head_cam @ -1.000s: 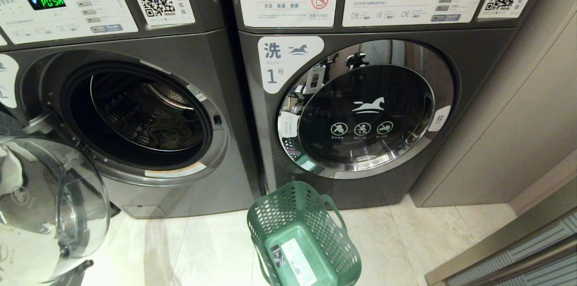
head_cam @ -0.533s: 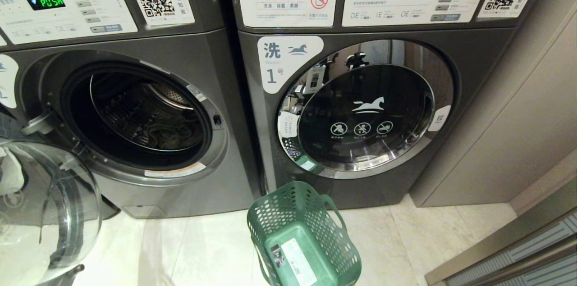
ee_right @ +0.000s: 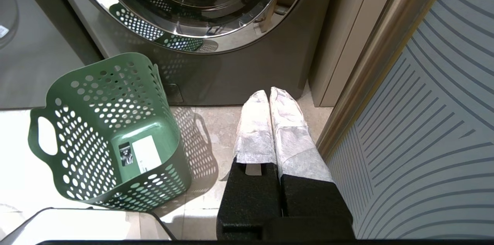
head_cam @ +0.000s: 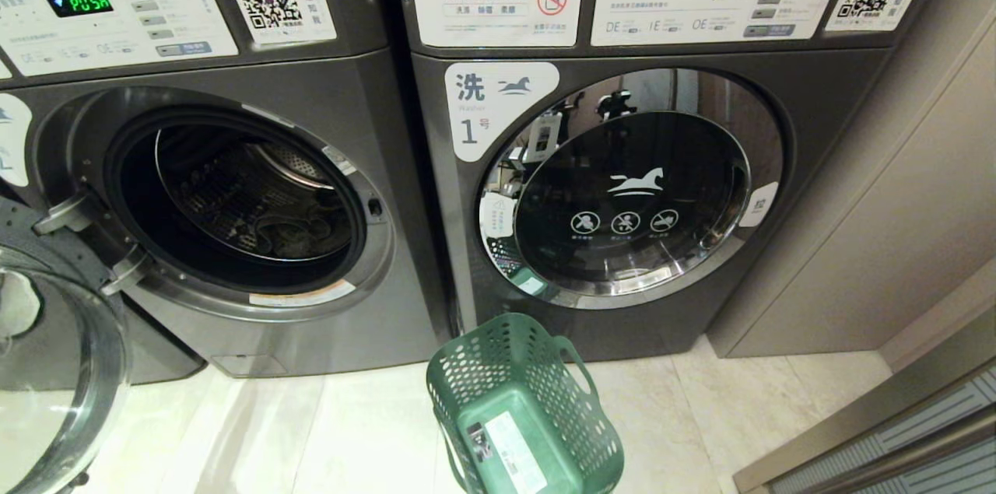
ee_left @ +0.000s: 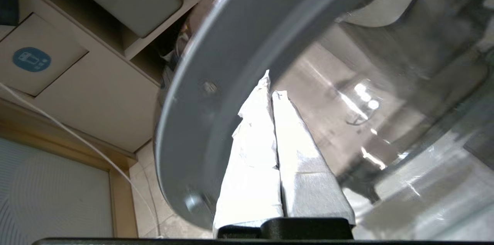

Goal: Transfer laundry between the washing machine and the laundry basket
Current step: Open the lid of the washing machine

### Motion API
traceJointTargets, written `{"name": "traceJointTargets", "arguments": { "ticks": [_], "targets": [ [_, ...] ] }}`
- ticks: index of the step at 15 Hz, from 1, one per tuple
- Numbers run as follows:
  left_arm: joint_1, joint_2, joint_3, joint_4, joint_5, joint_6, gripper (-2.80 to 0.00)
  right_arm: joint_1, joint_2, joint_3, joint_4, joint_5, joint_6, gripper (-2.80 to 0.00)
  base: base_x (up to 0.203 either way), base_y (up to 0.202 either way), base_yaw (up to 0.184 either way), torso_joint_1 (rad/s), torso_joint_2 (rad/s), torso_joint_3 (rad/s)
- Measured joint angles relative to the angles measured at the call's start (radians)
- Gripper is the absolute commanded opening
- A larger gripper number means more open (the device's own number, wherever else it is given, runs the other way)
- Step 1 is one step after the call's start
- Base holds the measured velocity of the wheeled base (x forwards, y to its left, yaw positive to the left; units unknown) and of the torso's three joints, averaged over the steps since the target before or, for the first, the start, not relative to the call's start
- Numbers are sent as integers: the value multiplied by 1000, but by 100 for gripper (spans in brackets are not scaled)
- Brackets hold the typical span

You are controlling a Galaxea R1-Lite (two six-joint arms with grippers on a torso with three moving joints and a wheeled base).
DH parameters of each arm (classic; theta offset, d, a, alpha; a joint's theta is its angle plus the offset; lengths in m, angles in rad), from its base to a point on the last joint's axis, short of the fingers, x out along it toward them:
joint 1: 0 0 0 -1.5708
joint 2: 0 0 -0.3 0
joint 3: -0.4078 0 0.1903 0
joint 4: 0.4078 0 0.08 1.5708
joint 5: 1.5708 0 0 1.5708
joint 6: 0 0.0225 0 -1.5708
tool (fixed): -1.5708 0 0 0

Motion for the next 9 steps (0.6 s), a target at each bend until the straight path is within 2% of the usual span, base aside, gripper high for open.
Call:
{"name": "traceJointTargets", "arguments": {
  "ticks": [5,7,9],
  "targets": [
    [-52,-59,42,10,-115,4,-280,0,0,0,0,0,0,-280,0,0,0,0,0,0],
    [-85,-115,104,10,-174,8,-280,0,0,0,0,0,0,-280,0,0,0,0,0,0],
    [-138,-170,176,9,-194,10,-280,0,0,0,0,0,0,-280,0,0,0,0,0,0]
  ]
}}
